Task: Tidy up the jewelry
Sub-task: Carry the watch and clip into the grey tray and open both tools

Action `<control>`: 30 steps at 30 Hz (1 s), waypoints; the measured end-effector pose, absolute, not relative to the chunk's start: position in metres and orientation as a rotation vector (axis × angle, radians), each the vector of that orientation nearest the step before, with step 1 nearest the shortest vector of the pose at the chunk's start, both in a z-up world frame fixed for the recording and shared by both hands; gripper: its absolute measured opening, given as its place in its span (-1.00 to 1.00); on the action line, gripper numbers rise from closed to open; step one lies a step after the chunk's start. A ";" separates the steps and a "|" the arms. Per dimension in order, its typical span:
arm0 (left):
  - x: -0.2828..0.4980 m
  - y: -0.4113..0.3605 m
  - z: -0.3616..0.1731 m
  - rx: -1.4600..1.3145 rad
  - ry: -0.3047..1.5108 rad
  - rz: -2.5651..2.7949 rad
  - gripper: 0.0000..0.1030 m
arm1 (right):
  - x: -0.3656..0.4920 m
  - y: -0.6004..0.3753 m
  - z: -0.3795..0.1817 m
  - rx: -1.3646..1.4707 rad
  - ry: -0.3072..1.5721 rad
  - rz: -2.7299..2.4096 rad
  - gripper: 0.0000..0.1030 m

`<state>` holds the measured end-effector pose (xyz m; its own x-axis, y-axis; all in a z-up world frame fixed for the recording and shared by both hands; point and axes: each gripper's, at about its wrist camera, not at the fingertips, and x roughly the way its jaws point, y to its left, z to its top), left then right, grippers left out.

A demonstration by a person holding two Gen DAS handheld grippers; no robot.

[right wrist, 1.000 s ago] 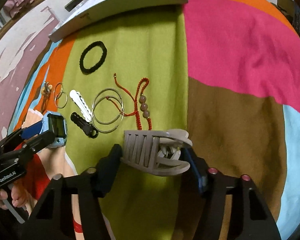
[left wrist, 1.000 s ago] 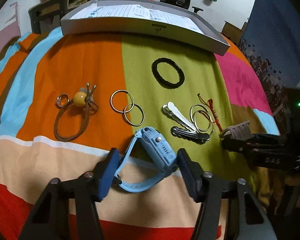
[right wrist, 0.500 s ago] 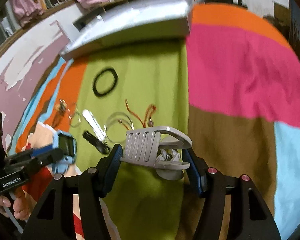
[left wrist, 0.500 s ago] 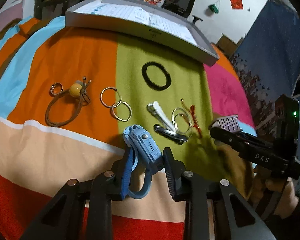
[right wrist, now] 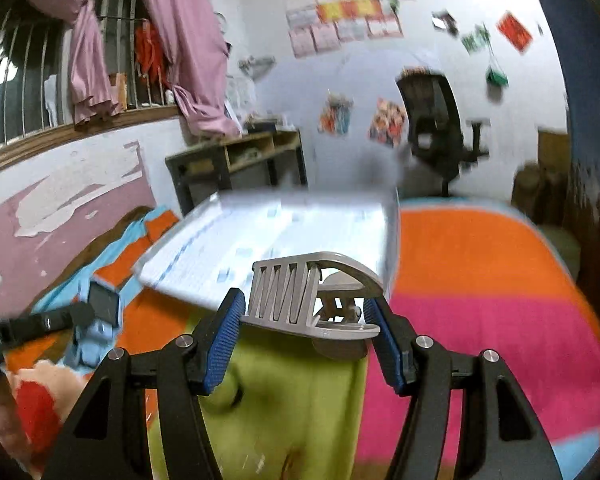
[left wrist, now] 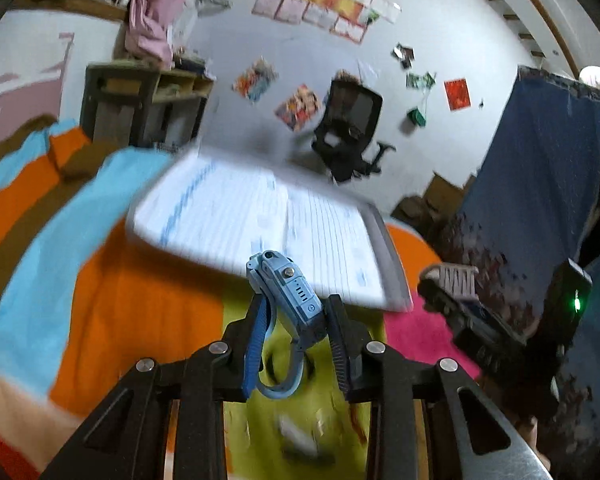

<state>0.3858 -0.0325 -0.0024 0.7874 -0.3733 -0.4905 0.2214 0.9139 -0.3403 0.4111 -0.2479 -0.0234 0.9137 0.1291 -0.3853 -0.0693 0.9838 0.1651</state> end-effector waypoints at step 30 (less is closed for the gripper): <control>0.404 -0.009 0.017 -0.271 0.459 -0.103 0.94 | 0.418 -0.225 -0.015 0.089 0.280 0.078 0.87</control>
